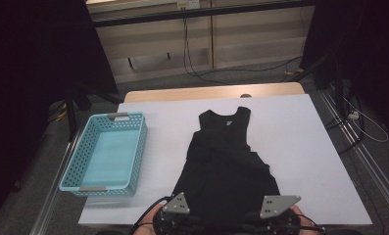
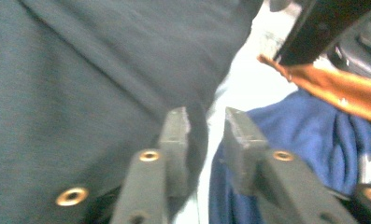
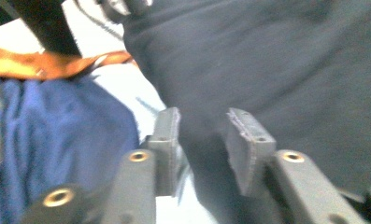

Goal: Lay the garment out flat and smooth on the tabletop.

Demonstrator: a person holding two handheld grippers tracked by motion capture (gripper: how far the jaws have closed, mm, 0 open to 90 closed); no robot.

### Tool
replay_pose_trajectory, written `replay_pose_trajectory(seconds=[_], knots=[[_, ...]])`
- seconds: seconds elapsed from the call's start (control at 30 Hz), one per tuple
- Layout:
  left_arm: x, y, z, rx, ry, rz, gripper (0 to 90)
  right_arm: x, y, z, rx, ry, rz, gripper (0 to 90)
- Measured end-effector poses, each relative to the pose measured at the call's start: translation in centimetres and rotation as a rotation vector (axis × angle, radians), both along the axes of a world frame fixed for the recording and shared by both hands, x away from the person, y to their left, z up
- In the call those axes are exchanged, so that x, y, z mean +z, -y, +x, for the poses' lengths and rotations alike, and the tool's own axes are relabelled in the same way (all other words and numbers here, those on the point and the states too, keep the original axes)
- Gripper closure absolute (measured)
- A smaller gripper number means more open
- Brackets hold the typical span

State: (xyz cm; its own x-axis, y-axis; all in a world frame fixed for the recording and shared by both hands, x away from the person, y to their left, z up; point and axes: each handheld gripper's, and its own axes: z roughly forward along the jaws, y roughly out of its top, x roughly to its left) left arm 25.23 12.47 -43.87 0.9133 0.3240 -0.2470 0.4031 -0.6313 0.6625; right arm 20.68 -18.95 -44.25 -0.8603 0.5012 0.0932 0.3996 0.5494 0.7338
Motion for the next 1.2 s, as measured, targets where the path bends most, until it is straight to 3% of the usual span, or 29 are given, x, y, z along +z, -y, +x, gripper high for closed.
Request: replay_pose_trajectory(seconds=[0.03,0.17,0.23,0.3,0.37,0.43,0.53,0.57,0.7,0.77,0.83,0.87,0.93,1.1,1.2], knots=[[0.3,-0.2,0.3,0.024,0.026,-0.006,61.4,0.2,0.3,0.3,-0.012,0.011,0.008,59.6],[0.9,-1.3,2.6,0.113,0.073,-0.009,60.7,0.7,1.6,2.0,-0.090,0.053,0.017,55.4],[1.1,-1.7,3.9,0.140,0.091,-0.007,60.7,0.7,2.1,3.0,-0.111,0.044,0.015,56.6],[1.1,-1.8,5.0,0.159,0.120,0.011,60.7,0.4,2.4,4.0,-0.128,0.039,-0.001,58.7],[0.9,-1.5,6.1,0.175,0.184,0.060,60.1,0.3,2.5,4.8,-0.142,0.044,-0.019,63.4],[0.4,-1.0,7.5,0.175,0.171,0.065,59.5,0.3,2.7,5.8,-0.152,0.043,-0.025,65.5],[-0.5,-0.4,8.8,0.179,0.174,0.109,59.6,0.1,2.8,7.3,-0.173,0.047,-0.047,65.3],[-0.8,-0.4,8.9,0.181,0.182,0.129,59.6,0.0,2.9,7.7,-0.181,0.048,-0.053,64.8],[-1.2,-0.7,8.2,0.173,0.200,0.113,53.7,-0.8,2.9,8.8,-0.209,0.060,-0.121,54.5],[-1.3,-0.8,7.8,0.174,0.212,0.112,54.3,-1.1,2.9,8.9,-0.211,0.043,-0.130,53.4],[-1.3,-0.8,7.6,0.150,0.201,0.100,63.9,-1.2,2.9,8.9,-0.220,0.034,-0.128,53.1],[-1.2,-0.8,7.5,0.139,0.203,0.111,79.5,-1.2,2.8,8.9,-0.219,0.031,-0.131,53.7],[-1.1,-0.6,7.5,0.152,0.212,0.130,89.1,-1.2,2.8,9.0,-0.216,0.026,-0.131,58.6],[-0.8,-1.1,7.8,0.174,0.151,0.120,90.0,-1.0,2.5,8.9,-0.153,0.005,-0.126,89.2],[-0.7,-1.9,7.7,0.180,0.138,0.128,90.0,-1.0,2.4,8.7,-0.151,0.018,-0.132,90.0]])
